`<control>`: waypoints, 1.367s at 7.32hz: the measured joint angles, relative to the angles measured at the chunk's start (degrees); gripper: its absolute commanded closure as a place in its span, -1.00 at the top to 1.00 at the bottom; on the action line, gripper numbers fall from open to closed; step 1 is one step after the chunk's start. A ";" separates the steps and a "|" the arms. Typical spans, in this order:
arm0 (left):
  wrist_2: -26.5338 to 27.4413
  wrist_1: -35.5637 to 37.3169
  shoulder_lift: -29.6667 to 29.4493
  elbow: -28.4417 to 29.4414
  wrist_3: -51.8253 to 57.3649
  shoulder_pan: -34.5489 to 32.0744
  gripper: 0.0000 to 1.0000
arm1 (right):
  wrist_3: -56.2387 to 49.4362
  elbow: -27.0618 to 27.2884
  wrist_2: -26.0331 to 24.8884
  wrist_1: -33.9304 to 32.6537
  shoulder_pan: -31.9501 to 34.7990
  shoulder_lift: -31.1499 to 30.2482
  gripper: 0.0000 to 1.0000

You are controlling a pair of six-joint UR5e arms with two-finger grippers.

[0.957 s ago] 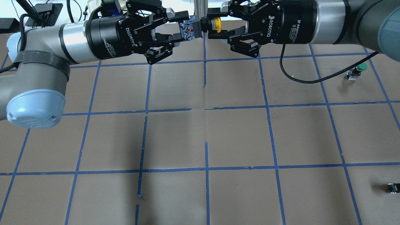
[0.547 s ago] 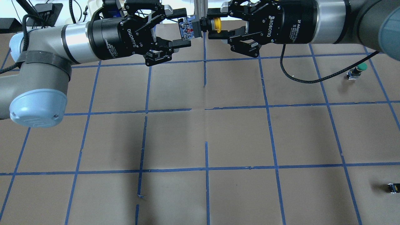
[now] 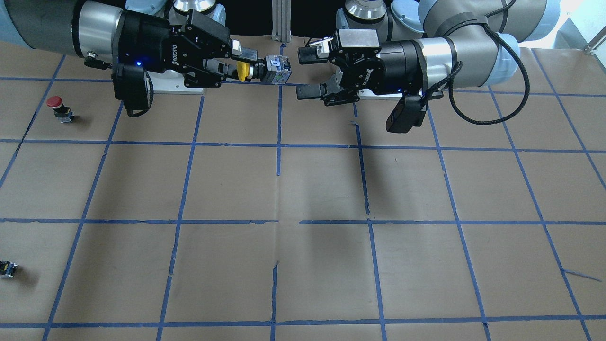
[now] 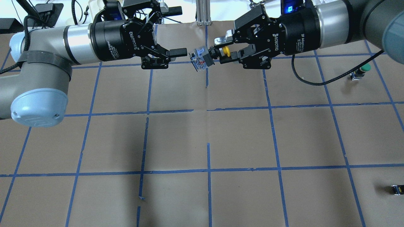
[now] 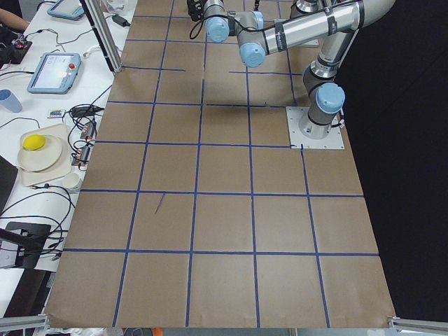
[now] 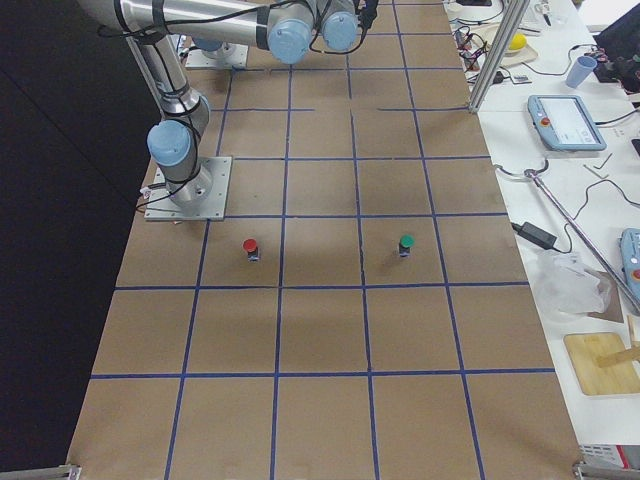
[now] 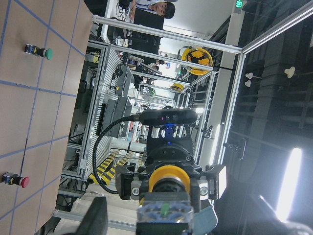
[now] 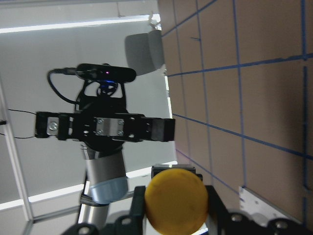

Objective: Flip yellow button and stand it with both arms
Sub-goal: 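Carry the button with the right gripper toward the green button while the left arm withdraws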

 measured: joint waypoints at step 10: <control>63.92 0.10 -15.58 17.32 -1.62 -0.17 1.00 | -62.53 7.71 -61.98 -20.31 -19.29 0.47 -0.23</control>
